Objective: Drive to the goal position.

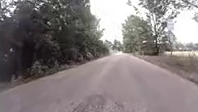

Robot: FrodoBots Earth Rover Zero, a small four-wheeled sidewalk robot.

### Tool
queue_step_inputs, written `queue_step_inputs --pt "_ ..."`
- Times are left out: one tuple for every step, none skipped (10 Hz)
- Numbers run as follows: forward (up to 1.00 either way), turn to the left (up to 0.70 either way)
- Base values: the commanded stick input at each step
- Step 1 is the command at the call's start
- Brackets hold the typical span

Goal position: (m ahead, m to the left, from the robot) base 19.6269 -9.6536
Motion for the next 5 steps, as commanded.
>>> queue_step_inputs --pt "0.7 -0.32" --pt "0.7 -0.32" --pt "0.7 -0.32" --pt "0.7 -0.32" --pt "0.7 -0.32"
